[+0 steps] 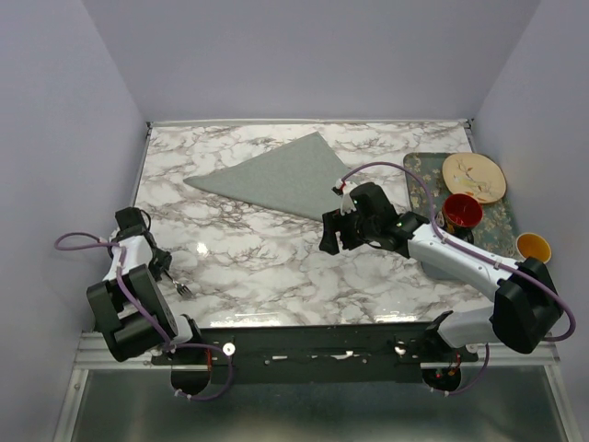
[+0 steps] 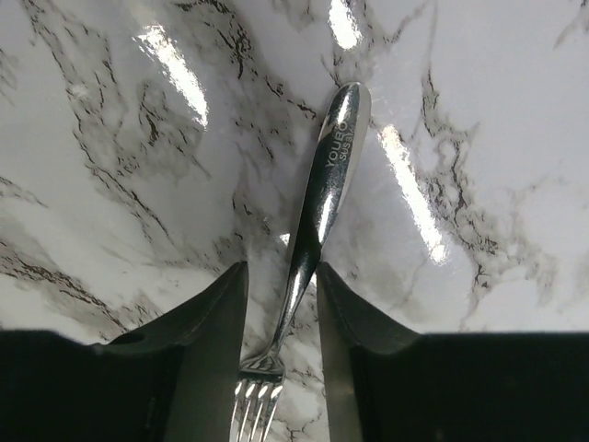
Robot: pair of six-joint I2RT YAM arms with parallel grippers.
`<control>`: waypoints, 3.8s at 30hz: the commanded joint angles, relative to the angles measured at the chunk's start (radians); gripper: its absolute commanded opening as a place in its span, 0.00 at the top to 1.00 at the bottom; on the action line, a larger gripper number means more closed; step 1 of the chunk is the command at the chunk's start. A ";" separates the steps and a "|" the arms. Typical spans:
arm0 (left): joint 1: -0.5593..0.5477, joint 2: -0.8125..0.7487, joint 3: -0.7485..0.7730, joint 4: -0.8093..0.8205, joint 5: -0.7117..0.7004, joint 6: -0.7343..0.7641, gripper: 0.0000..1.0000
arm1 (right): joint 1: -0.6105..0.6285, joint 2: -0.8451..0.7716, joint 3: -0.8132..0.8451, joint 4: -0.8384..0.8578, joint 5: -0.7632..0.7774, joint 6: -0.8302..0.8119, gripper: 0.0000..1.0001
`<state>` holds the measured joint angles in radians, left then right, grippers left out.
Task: Fold the napkin, place the utensils inside, and roll it up
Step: Grab a utensil with the left arm, then pass the utensil from the left arm to the right, then pass the utensil from the right arm to the left, then pass the utensil from the left arm to the right
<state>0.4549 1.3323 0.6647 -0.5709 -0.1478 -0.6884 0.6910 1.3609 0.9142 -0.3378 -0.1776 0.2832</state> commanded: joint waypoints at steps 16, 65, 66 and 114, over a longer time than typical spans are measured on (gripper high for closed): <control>-0.375 -0.050 0.091 0.256 0.330 0.004 1.00 | 0.004 0.084 0.086 0.014 -0.130 -0.096 0.11; -0.826 -0.229 0.142 0.545 0.387 -0.367 1.00 | 0.051 0.415 0.374 0.303 -0.548 0.152 0.99; -0.820 -0.225 0.147 0.543 0.401 -0.361 1.00 | 0.051 0.409 0.373 0.301 -0.551 0.145 0.99; -0.749 -0.311 0.142 0.368 0.241 -0.292 1.00 | 0.269 0.437 0.765 -0.296 0.126 -0.160 0.52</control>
<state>-0.2905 1.0542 0.8082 -0.1852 0.1627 -0.9482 0.9524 1.7596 1.6466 -0.5861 -0.1650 0.1635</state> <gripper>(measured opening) 0.024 0.513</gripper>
